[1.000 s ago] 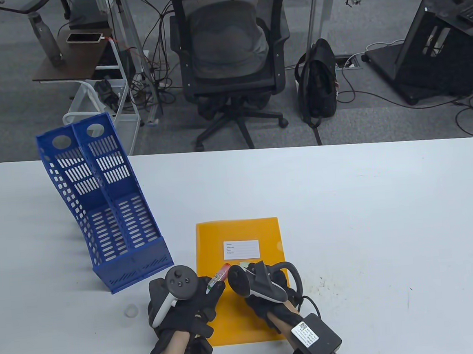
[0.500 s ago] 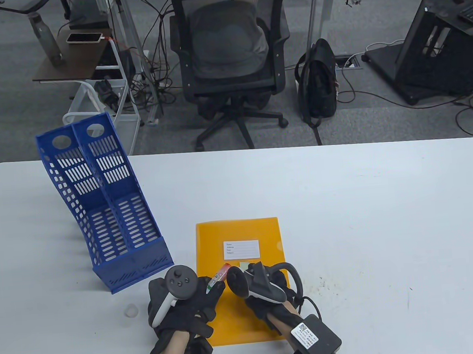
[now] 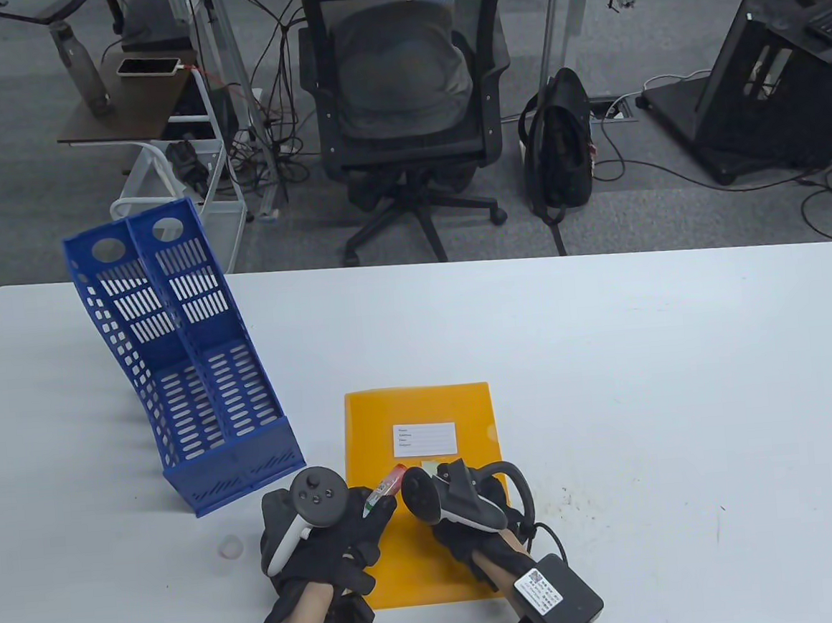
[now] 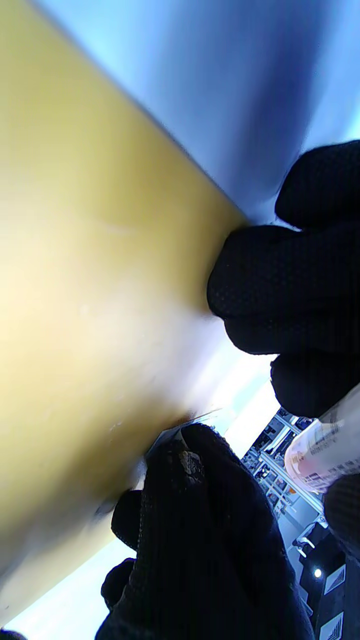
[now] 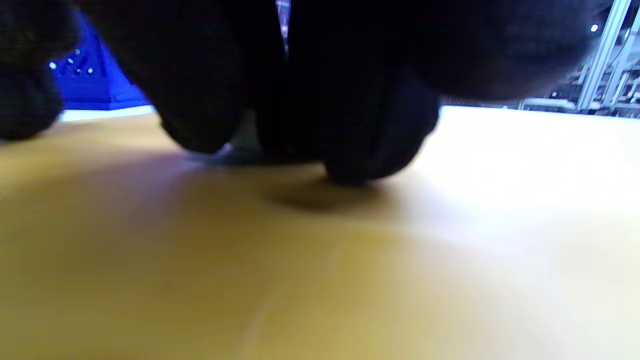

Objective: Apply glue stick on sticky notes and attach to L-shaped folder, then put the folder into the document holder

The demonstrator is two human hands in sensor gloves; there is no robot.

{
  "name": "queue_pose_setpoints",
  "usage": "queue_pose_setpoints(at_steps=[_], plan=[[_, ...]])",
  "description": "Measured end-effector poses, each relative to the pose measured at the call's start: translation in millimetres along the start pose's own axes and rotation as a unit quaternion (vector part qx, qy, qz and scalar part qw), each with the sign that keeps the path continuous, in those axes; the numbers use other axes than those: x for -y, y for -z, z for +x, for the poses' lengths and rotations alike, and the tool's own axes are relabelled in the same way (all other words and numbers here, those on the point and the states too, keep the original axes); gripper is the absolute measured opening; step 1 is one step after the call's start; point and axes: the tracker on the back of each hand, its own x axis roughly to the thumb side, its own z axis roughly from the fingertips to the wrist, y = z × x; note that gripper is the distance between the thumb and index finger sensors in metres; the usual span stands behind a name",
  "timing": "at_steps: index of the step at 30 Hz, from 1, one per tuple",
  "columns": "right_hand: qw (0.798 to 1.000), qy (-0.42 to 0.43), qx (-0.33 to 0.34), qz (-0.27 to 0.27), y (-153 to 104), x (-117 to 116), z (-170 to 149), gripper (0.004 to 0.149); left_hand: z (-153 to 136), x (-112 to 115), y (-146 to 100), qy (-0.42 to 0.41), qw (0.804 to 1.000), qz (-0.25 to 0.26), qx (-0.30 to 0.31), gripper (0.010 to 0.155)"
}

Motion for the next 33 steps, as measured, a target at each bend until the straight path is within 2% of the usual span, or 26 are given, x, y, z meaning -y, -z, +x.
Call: queue_pose_setpoints(at_steps=[11, 15, 17, 21, 25, 27, 29, 33], plan=[[0.994, 0.033, 0.025, 0.097, 0.9, 2.5, -7.4, 0.060, 0.7, 1.0, -0.2, 0.002, 1.000, -0.009, 0.002, 0.062], [0.992, 0.043, 0.028, 0.112, 3.7, 2.9, -10.3, 0.055, 0.9, 1.2, 0.0, 0.002, 1.000, -0.009, 0.002, 0.062], [0.993, 0.054, 0.022, 0.103, 5.5, 2.6, -12.4, 0.050, 1.0, 1.1, 0.1, 0.002, 1.000, -0.009, 0.003, 0.062], [0.996, 0.076, 0.005, 0.047, 11.1, -1.9, -17.7, 0.040, 1.1, 1.1, 0.2, 0.003, 1.000, -0.009, 0.003, 0.062], [0.998, 0.054, -0.001, 0.029, 12.8, -4.4, -16.1, 0.039, 0.8, 1.1, 0.5, 0.001, 1.000, -0.010, 0.003, 0.062], [0.999, 0.037, -0.006, 0.037, 13.4, -4.8, -12.8, 0.042, 0.7, 1.0, 0.8, 0.002, 1.000, -0.011, 0.003, 0.062], [0.999, 0.017, -0.014, 0.036, 14.1, -3.9, -11.7, 0.053, 0.8, 1.0, 0.9, 0.002, 1.000, -0.011, 0.002, 0.062], [0.998, 0.005, -0.029, 0.050, 17.9, -2.6, -12.0, 0.065, 0.5, 1.0, 1.1, 0.001, 1.000, -0.011, 0.001, 0.062]])
